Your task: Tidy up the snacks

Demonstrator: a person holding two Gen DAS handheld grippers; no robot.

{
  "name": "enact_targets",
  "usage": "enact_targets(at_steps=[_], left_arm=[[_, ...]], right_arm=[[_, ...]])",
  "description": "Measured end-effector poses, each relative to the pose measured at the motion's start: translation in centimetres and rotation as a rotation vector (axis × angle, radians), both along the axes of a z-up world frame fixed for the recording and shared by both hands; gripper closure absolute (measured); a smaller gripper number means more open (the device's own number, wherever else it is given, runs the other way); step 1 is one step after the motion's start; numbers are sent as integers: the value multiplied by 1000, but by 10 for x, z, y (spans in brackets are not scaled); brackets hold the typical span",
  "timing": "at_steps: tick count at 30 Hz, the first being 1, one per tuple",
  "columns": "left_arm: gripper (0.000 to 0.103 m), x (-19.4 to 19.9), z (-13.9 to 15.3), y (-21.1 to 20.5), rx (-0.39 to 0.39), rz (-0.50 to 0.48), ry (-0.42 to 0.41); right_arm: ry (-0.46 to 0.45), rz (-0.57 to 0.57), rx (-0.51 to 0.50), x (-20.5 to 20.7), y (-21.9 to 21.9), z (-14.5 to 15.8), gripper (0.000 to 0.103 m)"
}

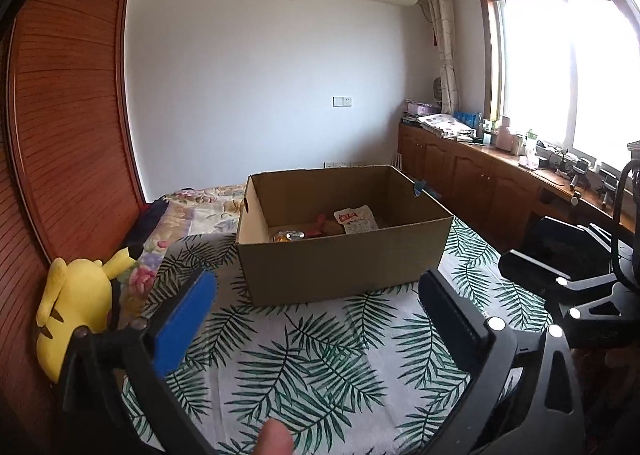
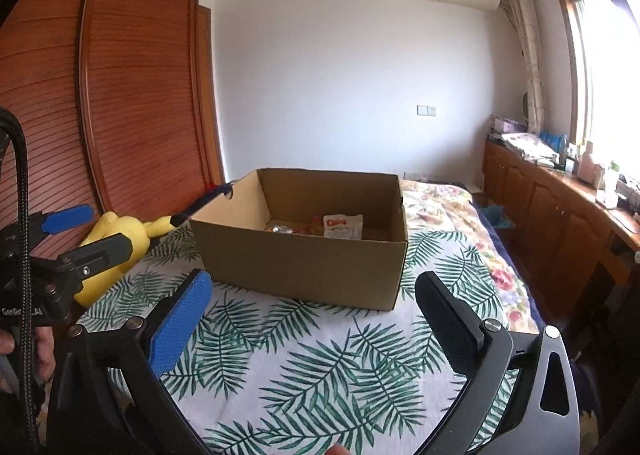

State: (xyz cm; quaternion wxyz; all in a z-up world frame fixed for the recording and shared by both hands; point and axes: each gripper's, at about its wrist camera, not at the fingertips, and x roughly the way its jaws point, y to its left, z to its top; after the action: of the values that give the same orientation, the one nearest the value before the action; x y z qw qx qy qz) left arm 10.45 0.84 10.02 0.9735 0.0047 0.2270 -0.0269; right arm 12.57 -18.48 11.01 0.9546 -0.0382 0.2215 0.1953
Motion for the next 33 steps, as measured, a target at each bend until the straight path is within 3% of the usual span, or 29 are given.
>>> enact_targets(at_steps=[8, 14, 33], left_arm=[[1, -29, -1, -8, 0, 15, -8], [1, -52, -2, -6, -52, 3, 5], [1, -87, -26, -6, -34, 61, 10]], right_arm=[[-6, -17, 18, -24, -8, 5, 0], [-4, -28, 29, -48, -15, 4, 0], [7, -99, 18, -91, -21, -14, 2]])
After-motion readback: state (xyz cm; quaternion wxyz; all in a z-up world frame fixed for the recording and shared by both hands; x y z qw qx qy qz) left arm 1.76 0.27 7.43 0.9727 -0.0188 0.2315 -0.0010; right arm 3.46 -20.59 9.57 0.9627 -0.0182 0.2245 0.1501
